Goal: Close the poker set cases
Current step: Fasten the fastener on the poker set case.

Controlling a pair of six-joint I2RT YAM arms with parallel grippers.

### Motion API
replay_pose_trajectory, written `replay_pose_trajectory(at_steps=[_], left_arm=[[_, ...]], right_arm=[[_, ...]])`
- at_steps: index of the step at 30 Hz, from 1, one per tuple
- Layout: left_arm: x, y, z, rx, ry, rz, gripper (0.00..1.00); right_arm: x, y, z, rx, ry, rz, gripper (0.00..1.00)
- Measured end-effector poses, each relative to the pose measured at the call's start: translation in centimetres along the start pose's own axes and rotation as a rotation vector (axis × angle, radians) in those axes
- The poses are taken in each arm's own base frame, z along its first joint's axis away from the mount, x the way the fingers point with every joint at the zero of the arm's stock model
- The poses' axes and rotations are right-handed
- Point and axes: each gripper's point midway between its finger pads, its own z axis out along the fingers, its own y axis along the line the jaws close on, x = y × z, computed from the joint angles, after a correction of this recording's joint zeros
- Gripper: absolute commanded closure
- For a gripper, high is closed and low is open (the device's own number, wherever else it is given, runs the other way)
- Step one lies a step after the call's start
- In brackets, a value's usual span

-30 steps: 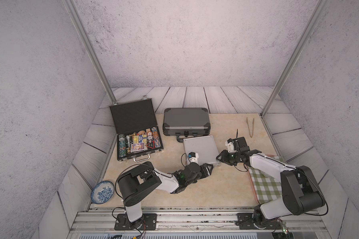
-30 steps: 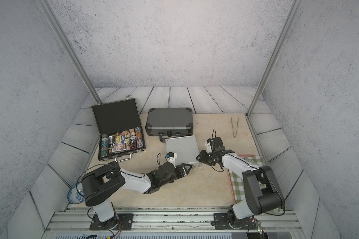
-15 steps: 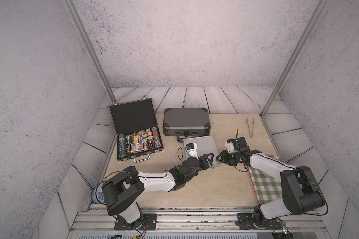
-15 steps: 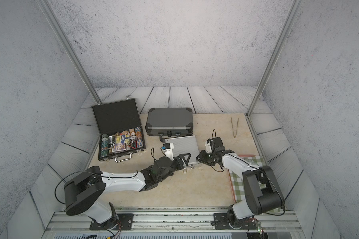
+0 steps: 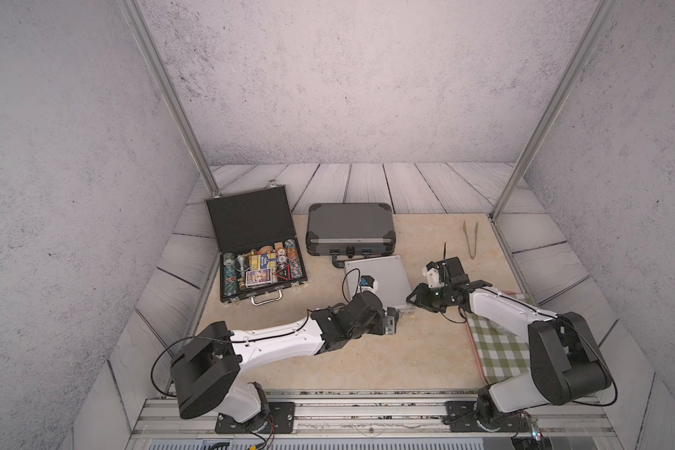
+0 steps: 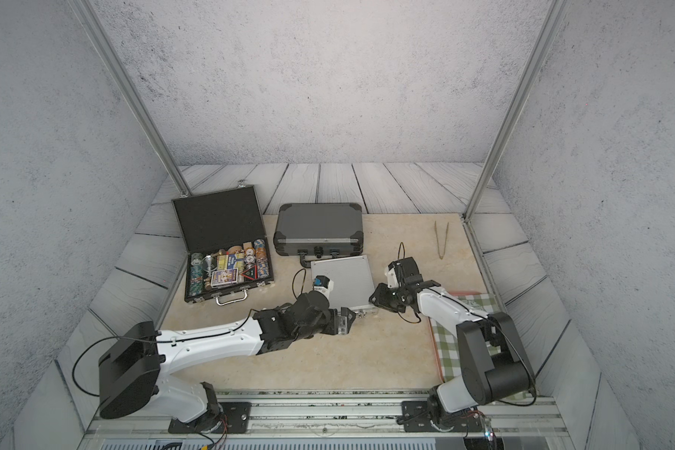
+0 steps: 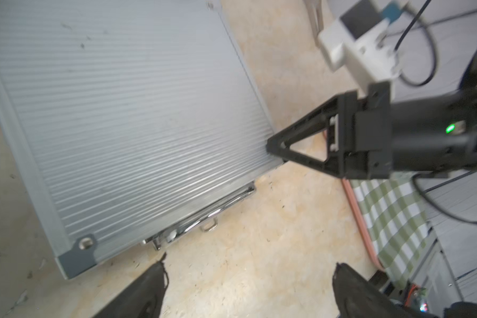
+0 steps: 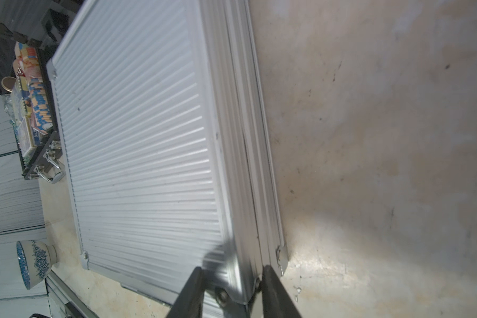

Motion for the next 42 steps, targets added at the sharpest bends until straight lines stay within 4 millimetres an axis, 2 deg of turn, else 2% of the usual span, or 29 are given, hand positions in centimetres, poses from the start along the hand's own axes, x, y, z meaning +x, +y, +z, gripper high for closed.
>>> replay_pose_trajectory(at_steps=[4,7,13,17,23,32,42], left_arm=[[3.1,1.3,2.6,-0.033,0.112,0.012,0.00],[4.2,1.8,3.9,-0.045,0.139,0.002,0.02],[4.0,1.0,5.9,-0.009,0.099,-0.065,0.02],[4.2,1.5,6.9,-0.033,0.071,-0.099,0.02],[3.5,2.0,7.3,-0.069,0.009,-0.133,0.02],[2.7,0.8,8.5,-0.060,-0.040,-0.198,0.02],[2.4,1.4,8.6,-0.129,-0.054,-0.255,0.02]], right_arm=[[0.3,0.0,-0.1,0.008,0.016,-0.003,0.64],[0.4,-0.1,-0.1,0.010,0.020,-0.005,0.64],[0.4,-0.1,-0.1,0.010,0.022,-0.008,0.64],[0.4,-0.1,-0.1,0.010,0.022,-0.010,0.64],[0.4,-0.1,-0.1,0.010,0.021,-0.014,0.64],[0.4,-0.1,0.0,0.003,0.021,-0.015,0.65],[0.6,0.1,0.1,-0.018,0.028,-0.017,0.65]])
